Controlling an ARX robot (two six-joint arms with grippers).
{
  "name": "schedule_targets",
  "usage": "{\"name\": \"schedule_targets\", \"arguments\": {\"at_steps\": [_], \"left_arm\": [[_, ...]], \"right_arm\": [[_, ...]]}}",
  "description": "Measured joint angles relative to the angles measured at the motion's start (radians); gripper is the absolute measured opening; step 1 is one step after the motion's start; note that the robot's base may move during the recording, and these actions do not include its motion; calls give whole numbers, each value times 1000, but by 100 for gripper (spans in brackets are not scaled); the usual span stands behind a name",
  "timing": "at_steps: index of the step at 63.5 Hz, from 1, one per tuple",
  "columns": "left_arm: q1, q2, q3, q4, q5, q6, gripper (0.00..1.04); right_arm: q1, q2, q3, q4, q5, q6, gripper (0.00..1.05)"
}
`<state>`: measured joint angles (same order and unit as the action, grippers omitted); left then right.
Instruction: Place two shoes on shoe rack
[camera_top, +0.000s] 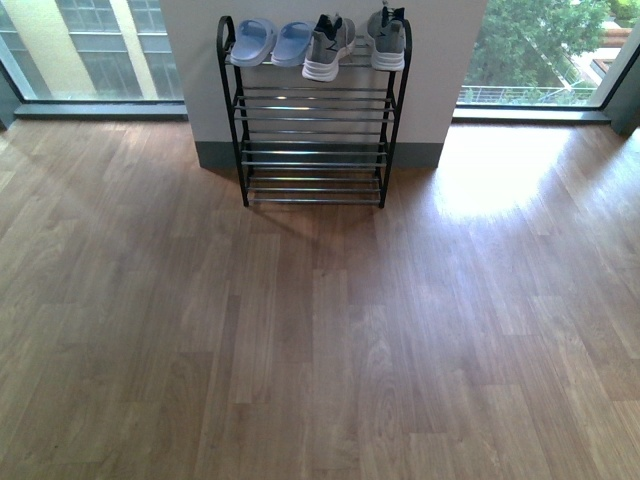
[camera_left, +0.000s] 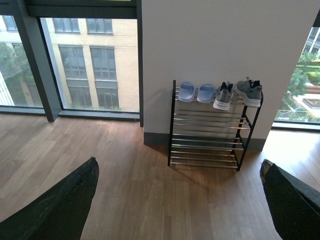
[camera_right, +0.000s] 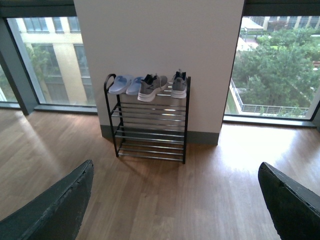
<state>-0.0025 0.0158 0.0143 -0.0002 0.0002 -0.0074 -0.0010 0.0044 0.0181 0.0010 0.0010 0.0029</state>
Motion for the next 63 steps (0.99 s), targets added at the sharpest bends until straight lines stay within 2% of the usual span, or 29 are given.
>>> {"name": "schedule_targets", "arguments": {"at_steps": [63], "left_arm": [[0, 0, 0, 0, 0, 0, 95]], "right_arm": [[0, 0, 0, -1, 0, 0, 95]]}}
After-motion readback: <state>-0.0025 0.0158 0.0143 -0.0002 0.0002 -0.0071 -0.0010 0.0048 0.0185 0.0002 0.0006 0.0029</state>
